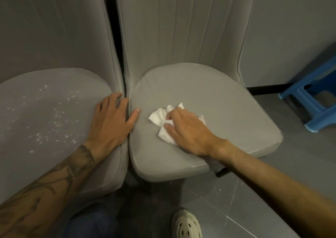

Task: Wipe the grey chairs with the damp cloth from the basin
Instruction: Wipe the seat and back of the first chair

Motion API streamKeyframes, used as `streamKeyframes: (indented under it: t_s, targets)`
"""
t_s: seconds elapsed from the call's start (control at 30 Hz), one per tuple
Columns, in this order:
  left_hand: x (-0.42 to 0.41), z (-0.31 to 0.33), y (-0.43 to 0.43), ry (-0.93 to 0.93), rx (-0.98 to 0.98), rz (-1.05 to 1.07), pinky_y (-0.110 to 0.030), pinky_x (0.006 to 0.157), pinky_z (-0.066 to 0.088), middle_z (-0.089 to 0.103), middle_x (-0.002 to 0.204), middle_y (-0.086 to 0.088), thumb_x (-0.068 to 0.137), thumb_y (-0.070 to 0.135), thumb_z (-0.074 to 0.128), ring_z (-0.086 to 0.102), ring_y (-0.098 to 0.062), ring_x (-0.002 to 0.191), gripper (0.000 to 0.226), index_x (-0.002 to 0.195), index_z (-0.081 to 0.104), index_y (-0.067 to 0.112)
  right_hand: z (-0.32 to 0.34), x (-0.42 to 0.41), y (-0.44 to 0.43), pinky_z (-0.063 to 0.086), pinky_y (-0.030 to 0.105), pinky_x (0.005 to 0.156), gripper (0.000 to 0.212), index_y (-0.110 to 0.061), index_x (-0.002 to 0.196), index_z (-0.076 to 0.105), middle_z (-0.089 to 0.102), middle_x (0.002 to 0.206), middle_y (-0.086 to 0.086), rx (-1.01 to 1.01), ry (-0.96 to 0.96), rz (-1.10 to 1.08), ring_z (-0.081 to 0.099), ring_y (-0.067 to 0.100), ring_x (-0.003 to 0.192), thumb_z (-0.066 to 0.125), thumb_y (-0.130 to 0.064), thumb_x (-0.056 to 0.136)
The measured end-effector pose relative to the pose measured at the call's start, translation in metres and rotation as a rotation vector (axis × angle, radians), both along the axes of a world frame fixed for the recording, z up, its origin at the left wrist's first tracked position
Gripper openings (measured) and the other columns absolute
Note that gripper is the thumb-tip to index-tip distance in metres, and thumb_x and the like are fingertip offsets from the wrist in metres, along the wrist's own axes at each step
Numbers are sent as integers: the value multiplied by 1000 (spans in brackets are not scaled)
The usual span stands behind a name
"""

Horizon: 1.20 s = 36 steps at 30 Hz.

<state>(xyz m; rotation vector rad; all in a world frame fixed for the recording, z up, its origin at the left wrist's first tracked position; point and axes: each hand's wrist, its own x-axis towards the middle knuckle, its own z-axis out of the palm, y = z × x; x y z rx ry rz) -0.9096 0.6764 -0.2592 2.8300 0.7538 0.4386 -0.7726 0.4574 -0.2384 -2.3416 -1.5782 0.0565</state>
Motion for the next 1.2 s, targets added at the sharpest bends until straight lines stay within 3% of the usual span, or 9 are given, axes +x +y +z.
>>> streamKeyframes:
  t_s: [0.17,0.33,0.5,0.7,0.8,0.9,1.1,1.2]
  targets:
    - [-1,0,-2,2,-5,-1,-52,110,36,47,144,-14,100,60,37,47,-36,130,58,127,59,14,7,47,-14,40,47,91,33,-9,114,48,54,113,15,-68,-19,-322,51,36,102,35,-38,105]
    - [-1,0,-1,2,-9,-5,-53,111,37,47,145,-15,100,61,37,46,-38,131,58,127,58,14,-2,5,-22,40,38,82,29,-22,110,44,49,104,0,-6,-2,-37,47,21,89,28,-46,105]
    - [-1,-2,-1,-22,2,-16,-55,108,39,47,143,-17,101,60,40,48,-38,128,55,125,57,13,9,52,-39,41,46,91,31,-12,112,48,52,109,10,-82,-1,-342,50,30,97,35,-39,106]
    - [-1,-4,1,-35,7,-19,-55,107,39,47,142,-16,101,61,39,48,-38,126,57,126,58,13,-2,-2,-48,39,36,81,30,-21,115,44,45,105,-3,-3,-12,-86,43,17,89,28,-45,106]
    - [-2,-4,0,-37,3,-23,-55,109,38,47,143,-16,101,62,38,48,-39,127,58,127,57,14,3,46,-74,36,37,83,29,-17,115,47,49,107,3,-44,-32,-262,47,24,93,35,-41,106]
    - [-2,-4,-1,-45,0,-15,-55,109,37,47,142,-17,100,60,40,48,-39,127,57,127,58,13,3,65,-90,36,34,79,26,-19,109,47,51,104,3,-23,4,-467,47,20,86,35,-42,105]
    - [-2,-4,-1,-65,12,-24,-55,107,38,47,141,-17,100,58,42,48,-39,126,55,126,58,12,-8,9,-77,40,33,74,22,-27,105,41,41,96,-7,49,-25,-215,41,14,78,29,-45,107]
    - [-2,-8,1,-86,34,-29,-55,105,38,47,140,-16,100,58,43,48,-38,125,53,125,57,13,2,51,-102,43,41,82,24,-21,109,47,49,102,-1,30,23,-398,46,18,86,36,-42,107]
